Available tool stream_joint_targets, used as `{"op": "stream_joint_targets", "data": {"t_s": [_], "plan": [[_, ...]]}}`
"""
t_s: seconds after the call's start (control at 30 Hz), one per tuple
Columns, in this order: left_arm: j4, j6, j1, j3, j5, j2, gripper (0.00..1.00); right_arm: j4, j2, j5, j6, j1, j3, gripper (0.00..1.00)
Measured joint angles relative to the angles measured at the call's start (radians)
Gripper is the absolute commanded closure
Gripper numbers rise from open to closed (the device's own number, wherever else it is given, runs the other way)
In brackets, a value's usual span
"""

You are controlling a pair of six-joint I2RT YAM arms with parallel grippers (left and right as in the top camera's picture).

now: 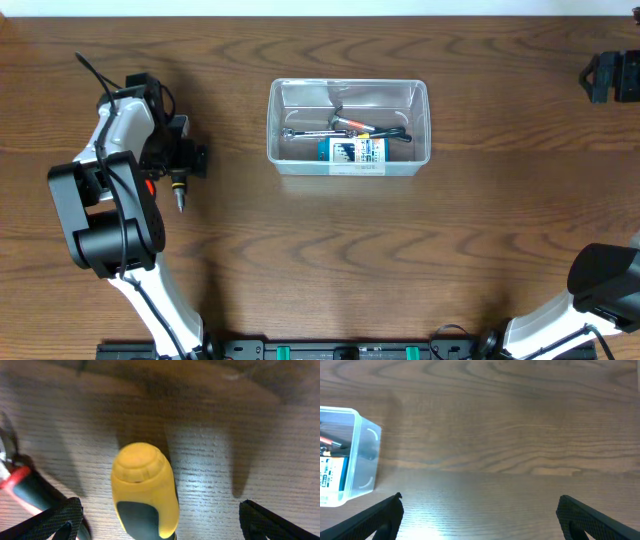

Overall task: Pack container
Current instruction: 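Lower the left gripper onto the yellow-black screwdriver and grasp it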

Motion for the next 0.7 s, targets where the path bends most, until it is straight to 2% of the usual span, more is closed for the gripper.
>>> {"op": "stream_joint_targets", "data": {"t_s": [0.7], "plan": [[0.119,-0.039,0.001,-0.119,0.01,-0.052,0.02,-0.003,0.0,0.013,0.0,0.0,0.0,0.01]]}}
